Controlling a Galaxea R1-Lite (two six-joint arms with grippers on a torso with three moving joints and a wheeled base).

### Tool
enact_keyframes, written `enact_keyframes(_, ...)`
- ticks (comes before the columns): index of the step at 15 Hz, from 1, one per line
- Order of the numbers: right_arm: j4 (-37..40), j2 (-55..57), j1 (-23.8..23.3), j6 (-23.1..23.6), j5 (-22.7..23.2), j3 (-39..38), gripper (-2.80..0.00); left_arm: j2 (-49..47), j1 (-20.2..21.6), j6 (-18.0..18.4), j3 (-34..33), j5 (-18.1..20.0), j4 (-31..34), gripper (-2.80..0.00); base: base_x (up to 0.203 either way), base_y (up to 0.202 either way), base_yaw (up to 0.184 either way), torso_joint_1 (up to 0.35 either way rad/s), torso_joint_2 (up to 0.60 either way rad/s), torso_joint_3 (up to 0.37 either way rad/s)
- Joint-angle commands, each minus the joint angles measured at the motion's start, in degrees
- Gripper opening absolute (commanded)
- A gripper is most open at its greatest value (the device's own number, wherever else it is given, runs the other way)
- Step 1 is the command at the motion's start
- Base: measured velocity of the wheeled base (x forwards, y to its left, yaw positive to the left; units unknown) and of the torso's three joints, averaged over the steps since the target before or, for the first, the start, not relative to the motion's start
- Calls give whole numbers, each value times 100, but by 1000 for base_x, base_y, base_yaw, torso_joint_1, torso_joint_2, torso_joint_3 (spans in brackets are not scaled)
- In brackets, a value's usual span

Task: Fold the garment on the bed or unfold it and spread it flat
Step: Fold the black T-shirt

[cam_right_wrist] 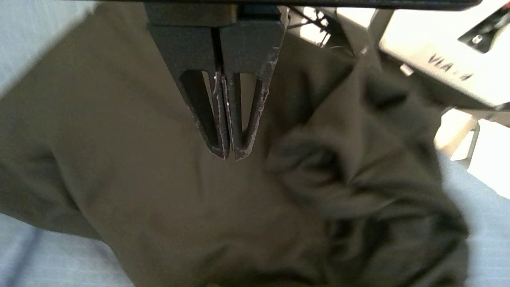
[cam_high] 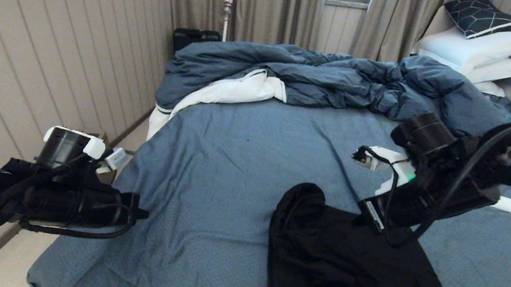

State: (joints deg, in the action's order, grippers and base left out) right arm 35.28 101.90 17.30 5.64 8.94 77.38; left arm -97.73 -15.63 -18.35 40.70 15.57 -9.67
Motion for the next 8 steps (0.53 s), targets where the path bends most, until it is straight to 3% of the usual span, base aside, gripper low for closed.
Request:
enact_keyframes(1,-100,349,38,0,-48,-142,-280,-35,-2,-18,-1,-1,-9,-280,0,0,0,0,0,0)
enact_keyframes(8,-399,507,1323,-148,-103,-607,-280,-35,-2,-20,1,-28,-9,-280,0,0,0,0,0,0)
